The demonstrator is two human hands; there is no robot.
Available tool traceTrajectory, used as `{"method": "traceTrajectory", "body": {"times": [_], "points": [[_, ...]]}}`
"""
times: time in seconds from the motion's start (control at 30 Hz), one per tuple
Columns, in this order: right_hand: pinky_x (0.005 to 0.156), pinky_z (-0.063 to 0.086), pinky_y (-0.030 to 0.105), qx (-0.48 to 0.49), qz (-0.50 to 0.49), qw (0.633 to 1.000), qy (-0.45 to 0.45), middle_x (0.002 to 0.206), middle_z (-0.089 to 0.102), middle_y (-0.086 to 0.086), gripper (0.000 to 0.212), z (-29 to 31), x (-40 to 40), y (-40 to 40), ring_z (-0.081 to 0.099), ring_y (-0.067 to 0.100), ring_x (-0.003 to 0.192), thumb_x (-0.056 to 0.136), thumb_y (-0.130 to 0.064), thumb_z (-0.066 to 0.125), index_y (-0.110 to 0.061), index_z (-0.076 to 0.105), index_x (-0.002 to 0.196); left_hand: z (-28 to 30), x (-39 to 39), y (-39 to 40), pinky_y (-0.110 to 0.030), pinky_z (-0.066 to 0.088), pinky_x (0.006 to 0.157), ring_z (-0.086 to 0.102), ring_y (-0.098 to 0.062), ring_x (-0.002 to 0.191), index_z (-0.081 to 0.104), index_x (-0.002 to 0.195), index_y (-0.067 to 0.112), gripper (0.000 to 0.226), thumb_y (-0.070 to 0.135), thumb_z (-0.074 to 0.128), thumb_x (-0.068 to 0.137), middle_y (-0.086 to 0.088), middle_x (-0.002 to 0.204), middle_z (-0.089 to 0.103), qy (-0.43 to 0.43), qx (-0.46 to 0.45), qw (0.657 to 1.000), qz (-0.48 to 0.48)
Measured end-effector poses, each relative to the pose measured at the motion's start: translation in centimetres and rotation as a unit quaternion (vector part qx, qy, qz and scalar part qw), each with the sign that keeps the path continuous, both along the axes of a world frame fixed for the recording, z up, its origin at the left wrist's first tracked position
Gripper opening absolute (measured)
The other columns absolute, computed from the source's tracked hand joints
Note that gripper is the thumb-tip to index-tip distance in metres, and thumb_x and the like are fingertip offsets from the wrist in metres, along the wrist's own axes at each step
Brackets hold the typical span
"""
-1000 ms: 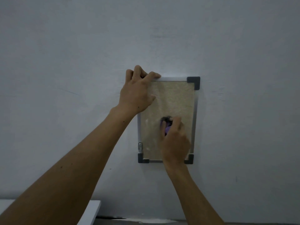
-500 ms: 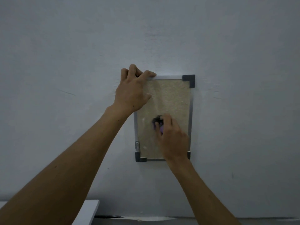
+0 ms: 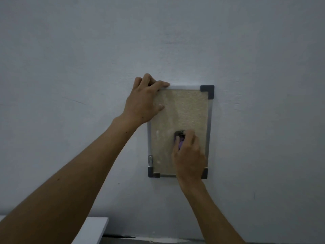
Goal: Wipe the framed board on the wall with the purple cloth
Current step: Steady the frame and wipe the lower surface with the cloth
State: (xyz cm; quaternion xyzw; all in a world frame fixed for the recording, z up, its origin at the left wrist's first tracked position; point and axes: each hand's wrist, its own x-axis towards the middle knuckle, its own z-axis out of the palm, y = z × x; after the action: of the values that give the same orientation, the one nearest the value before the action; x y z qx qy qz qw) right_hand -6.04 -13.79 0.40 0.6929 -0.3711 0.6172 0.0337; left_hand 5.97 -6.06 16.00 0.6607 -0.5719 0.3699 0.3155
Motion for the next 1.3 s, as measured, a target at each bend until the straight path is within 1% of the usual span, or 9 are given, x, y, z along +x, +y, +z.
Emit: {"method": "traceTrajectory", "body": {"times": [0.1, 0.27, 0.43, 0.6, 0.73, 0.87, 1.07, 1.2, 1.3], "points": [[0.049, 0.052, 0.029, -0.064, 0.032, 0.993, 0.098, 0.088, 0.064, 0.002, 0.026, 0.0, -0.1, -0.2, 0.061, 0.016, 0.063, 0.097, -0.038, 0.063, -0.015, 0.059, 0.107, 0.5, 0.6, 0.7, -0.022, 0.036, 0.088, 0.034, -0.011, 0.102, 0.055, 0.137, 0.026, 0.066, 0.023, 0.081, 0.076, 0.003, 0.112, 0.046, -0.006, 0.015, 1.0, -0.025], [0.045, 0.039, 0.02, 0.002, -0.002, 1.0, -0.016, 0.081, 0.064, 0.003, 0.025, 0.5, -0.6, -0.6, 0.062, 0.016, 0.057, 0.094, -0.036, 0.066, -0.013, 0.059, 0.102, 0.7, 1.5, 1.1, -0.021, 0.034, 0.087, 0.042, -0.014, 0.102, 0.057, 0.135, 0.02, 0.066, 0.022, 0.083, 0.075, 0.0, 0.113, 0.052, -0.004, 0.007, 0.999, -0.033], [0.051, 0.053, 0.025, -0.059, 0.039, 0.994, 0.082, 0.089, 0.064, 0.0, 0.023, 0.3, 0.5, 0.0, 0.061, 0.013, 0.065, 0.097, -0.037, 0.062, -0.016, 0.058, 0.105, 0.2, 1.9, 1.3, -0.022, 0.035, 0.09, 0.046, -0.017, 0.106, 0.058, 0.131, 0.02, 0.064, 0.025, 0.086, 0.073, 0.0, 0.114, 0.05, 0.024, -0.015, 0.999, -0.031], [0.046, 0.046, 0.022, -0.012, 0.022, 1.0, -0.018, 0.083, 0.065, 0.004, 0.027, 0.1, -0.2, -0.8, 0.062, 0.016, 0.059, 0.095, -0.035, 0.065, -0.011, 0.059, 0.106, 1.4, 2.1, 1.9, -0.027, 0.04, 0.092, 0.051, -0.019, 0.107, 0.062, 0.128, 0.023, 0.057, 0.021, 0.084, 0.075, -0.001, 0.113, 0.055, 0.03, 0.011, 0.999, -0.035], [0.049, 0.05, 0.025, -0.076, 0.052, 0.99, 0.107, 0.09, 0.064, 0.0, 0.023, -0.7, 0.0, -0.6, 0.06, 0.014, 0.063, 0.097, -0.038, 0.062, -0.017, 0.057, 0.107, 1.2, 1.8, 2.0, -0.025, 0.037, 0.091, 0.05, -0.019, 0.108, 0.061, 0.13, 0.022, 0.058, 0.017, 0.082, 0.076, -0.003, 0.114, 0.054, 0.036, 0.014, 0.999, -0.031], [0.046, 0.038, 0.02, -0.024, 0.032, 0.999, 0.022, 0.084, 0.065, 0.0, 0.024, 0.2, -1.8, -1.3, 0.061, 0.015, 0.059, 0.094, -0.038, 0.067, -0.017, 0.059, 0.103, 0.8, 1.4, 2.0, -0.022, 0.034, 0.088, 0.048, -0.018, 0.106, 0.06, 0.132, 0.021, 0.057, 0.015, 0.08, 0.079, -0.003, 0.114, 0.052, 0.038, 0.004, 0.999, -0.028], [0.048, 0.038, 0.022, -0.032, 0.128, 0.975, 0.179, 0.088, 0.056, -0.009, 0.019, 0.5, -3.7, -1.8, 0.05, 0.008, 0.063, 0.097, -0.039, 0.06, -0.025, 0.049, 0.102, 0.4, 0.9, 2.0, -0.023, 0.038, 0.09, 0.048, -0.02, 0.108, 0.057, 0.136, 0.02, 0.053, 0.011, 0.071, 0.085, -0.002, 0.116, 0.052, 0.044, 0.007, 0.999, -0.014], [0.061, 0.051, 0.029, 0.081, 0.217, 0.971, 0.051, 0.084, 0.059, -0.007, 0.021, 2.0, -5.7, -2.6, 0.057, 0.01, 0.072, 0.097, -0.041, 0.06, -0.024, 0.049, 0.093, 0.0, 0.1, 2.5, -0.029, 0.045, 0.1, 0.051, -0.017, 0.118, 0.049, 0.145, 0.021, 0.06, 0.011, 0.067, 0.089, 0.002, 0.131, 0.051, 0.078, 0.034, 0.996, -0.025], [0.061, 0.045, 0.011, 0.167, 0.305, 0.938, -0.005, 0.085, 0.065, -0.01, 0.02, 3.1, -7.0, -3.0, 0.061, 0.001, 0.075, 0.095, -0.043, 0.062, -0.025, 0.056, 0.09, -0.5, -0.7, 3.4, -0.03, 0.034, 0.115, 0.04, -0.016, 0.139, 0.033, 0.154, 0.02, 0.072, 0.014, 0.066, 0.091, 0.004, 0.157, 0.033, 0.098, 0.083, 0.992, -0.005]]}}
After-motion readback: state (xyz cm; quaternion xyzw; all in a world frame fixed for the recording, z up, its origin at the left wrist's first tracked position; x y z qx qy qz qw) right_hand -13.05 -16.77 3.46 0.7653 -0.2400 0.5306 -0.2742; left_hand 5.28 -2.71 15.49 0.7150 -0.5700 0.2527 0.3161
